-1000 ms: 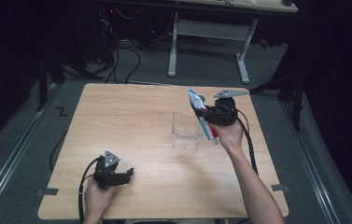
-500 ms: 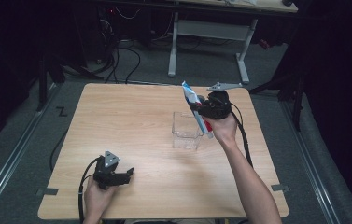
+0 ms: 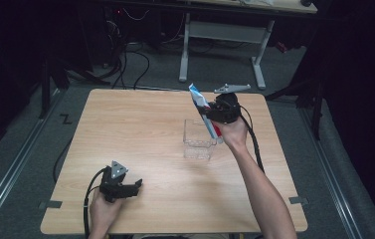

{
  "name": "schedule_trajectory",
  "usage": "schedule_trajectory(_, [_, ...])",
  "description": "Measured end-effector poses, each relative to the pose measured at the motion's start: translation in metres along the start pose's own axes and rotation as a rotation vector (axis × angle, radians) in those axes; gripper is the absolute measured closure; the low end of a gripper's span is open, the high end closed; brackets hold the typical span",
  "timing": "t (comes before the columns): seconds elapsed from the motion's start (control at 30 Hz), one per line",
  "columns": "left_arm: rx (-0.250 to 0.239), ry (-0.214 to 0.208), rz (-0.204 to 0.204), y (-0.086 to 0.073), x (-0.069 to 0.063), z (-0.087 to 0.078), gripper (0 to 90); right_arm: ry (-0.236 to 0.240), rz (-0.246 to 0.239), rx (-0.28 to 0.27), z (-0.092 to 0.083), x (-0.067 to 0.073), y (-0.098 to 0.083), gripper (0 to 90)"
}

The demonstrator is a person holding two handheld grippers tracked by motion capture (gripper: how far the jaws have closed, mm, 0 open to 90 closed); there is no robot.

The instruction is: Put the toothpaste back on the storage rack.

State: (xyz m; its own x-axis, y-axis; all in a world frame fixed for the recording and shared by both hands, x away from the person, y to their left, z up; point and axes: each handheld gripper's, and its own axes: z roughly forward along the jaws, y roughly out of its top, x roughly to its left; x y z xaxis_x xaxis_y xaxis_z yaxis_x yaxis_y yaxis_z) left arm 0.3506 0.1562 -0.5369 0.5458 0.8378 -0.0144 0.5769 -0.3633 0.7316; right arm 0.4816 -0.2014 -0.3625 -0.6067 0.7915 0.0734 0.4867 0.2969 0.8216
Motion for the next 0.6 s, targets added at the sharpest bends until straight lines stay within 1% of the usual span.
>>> schedule_trajectory(0.17, [-0.002, 0.000, -0.002, 0.000, 0.000, 0.000, 17.5, 0.003, 0.032, -0.004, 0.002, -0.004, 0.000, 69.0])
schedule_trajectory(0.4, [-0.002, 0.000, -0.002, 0.000, 0.000, 0.000, 17.6, 0.004, 0.016, -0.019, 0.000, 0.000, 0.007, 69.0])
schedule_trajectory(0.6, [-0.003, 0.000, -0.002, 0.000, 0.000, 0.000, 17.5, 0.010, -0.003, -0.017, 0.009, 0.008, 0.013, 68.9])
